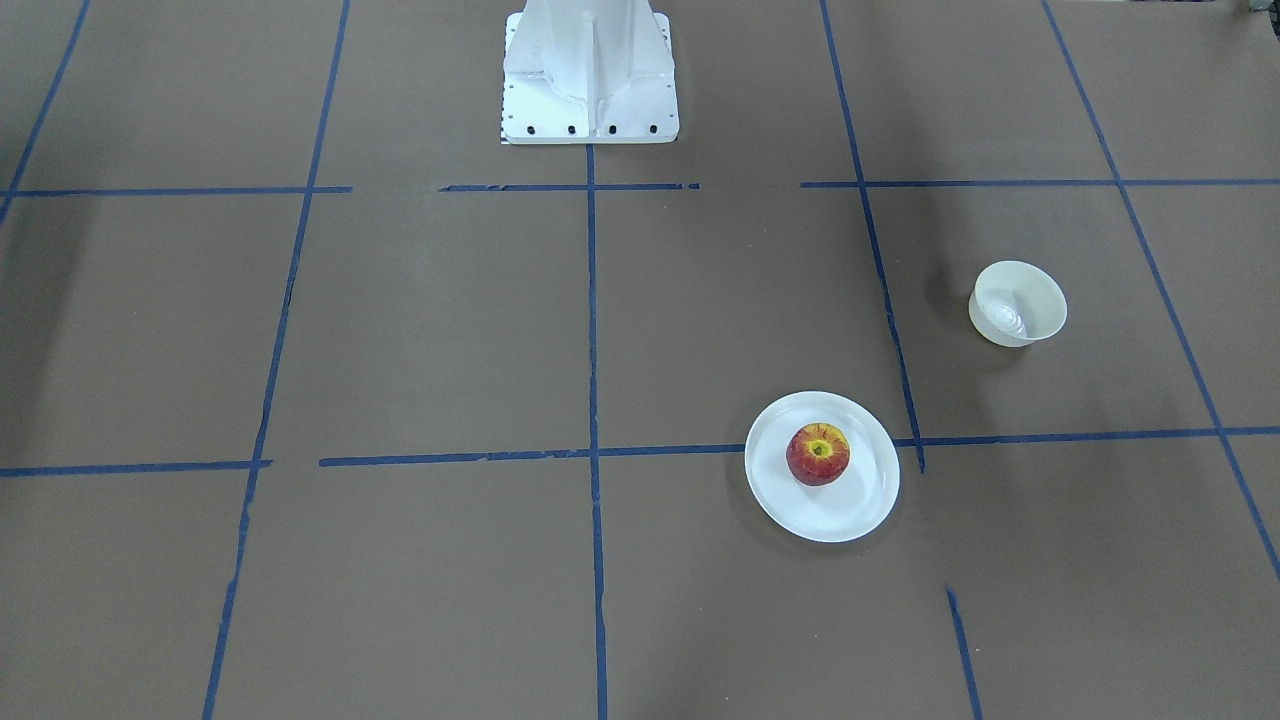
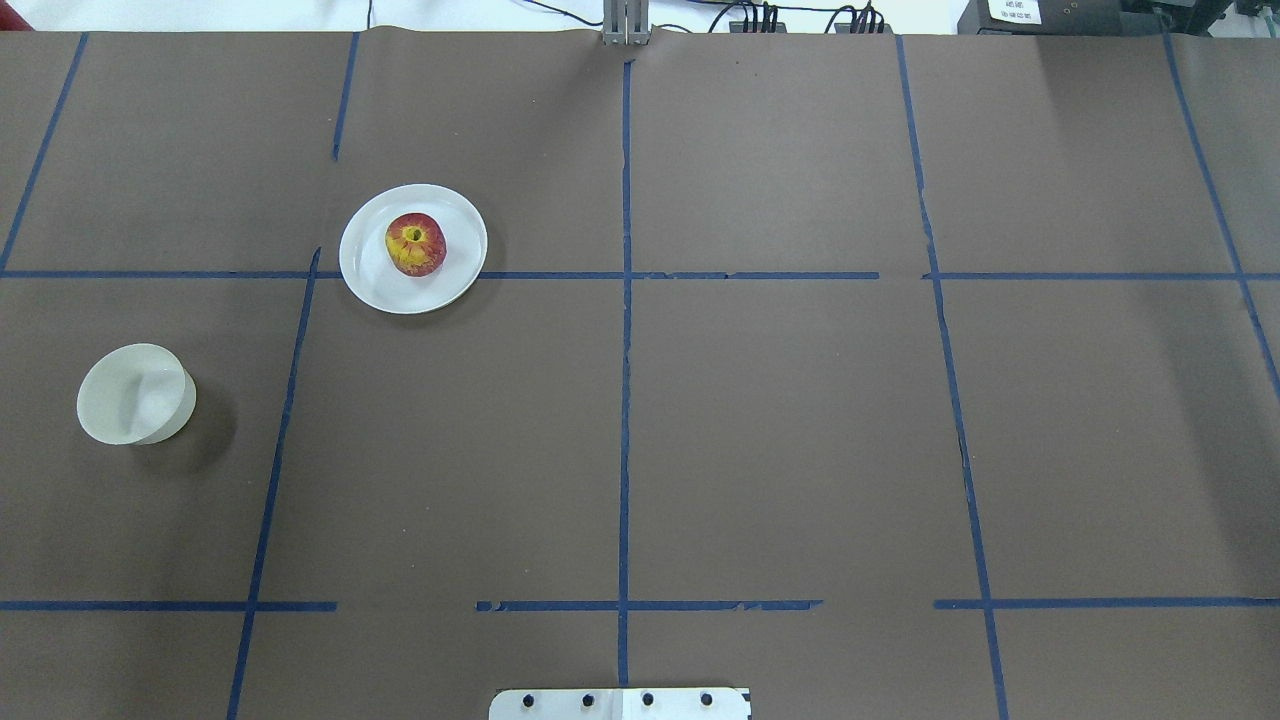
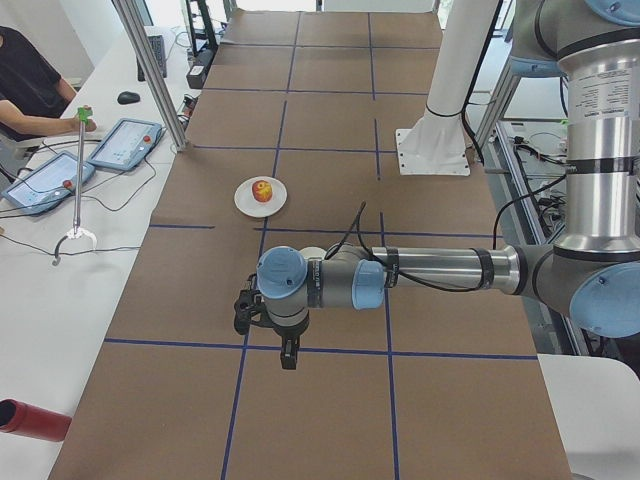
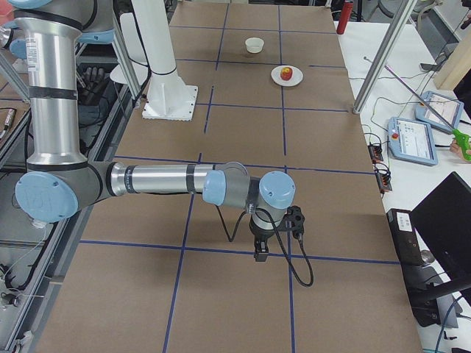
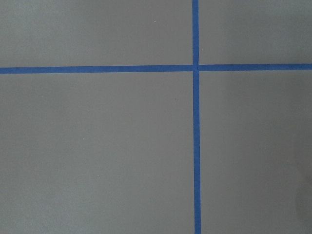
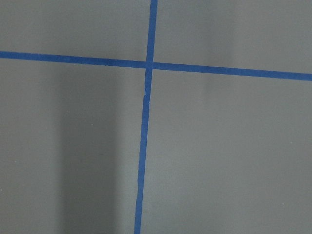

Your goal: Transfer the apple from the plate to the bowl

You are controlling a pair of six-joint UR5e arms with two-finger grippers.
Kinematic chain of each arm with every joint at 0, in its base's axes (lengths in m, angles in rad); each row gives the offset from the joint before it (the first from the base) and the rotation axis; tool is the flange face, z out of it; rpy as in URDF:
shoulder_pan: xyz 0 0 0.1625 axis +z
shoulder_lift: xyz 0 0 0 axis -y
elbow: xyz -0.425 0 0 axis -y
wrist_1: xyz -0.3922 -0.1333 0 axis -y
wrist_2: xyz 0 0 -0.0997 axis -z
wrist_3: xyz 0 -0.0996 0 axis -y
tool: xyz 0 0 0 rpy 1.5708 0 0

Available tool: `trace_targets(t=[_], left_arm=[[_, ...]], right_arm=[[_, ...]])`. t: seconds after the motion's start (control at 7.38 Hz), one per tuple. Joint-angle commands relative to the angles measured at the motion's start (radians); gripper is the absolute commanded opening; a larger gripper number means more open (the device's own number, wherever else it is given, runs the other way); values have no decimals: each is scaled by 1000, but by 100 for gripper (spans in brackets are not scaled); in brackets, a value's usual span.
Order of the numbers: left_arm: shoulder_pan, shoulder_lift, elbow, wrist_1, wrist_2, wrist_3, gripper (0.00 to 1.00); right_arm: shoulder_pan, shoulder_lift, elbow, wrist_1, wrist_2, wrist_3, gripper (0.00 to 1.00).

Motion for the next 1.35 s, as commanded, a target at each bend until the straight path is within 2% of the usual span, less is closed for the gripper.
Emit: trace_targets(t=[0.0, 0.14, 0.27, 0.68, 0.95, 1.22], left_arm=[[4, -14, -3, -20, 8, -6, 100], [10, -26, -12, -26, 10, -15, 100], [48, -93, -12, -19, 10, -75, 100], [255, -263, -75, -16, 5, -405, 100], [371, -378, -71, -11, 14, -565, 100], [470, -464, -51, -10, 65, -729, 100]], right_arm=[[0, 0, 0, 0, 0, 0, 100], [0, 0, 0, 0, 0, 0, 100], [0, 0, 0, 0, 0, 0, 100], [0, 0, 0, 0, 0, 0, 100], [0, 0, 0, 0, 0, 0, 100], [0, 0, 0, 0, 0, 0, 100]])
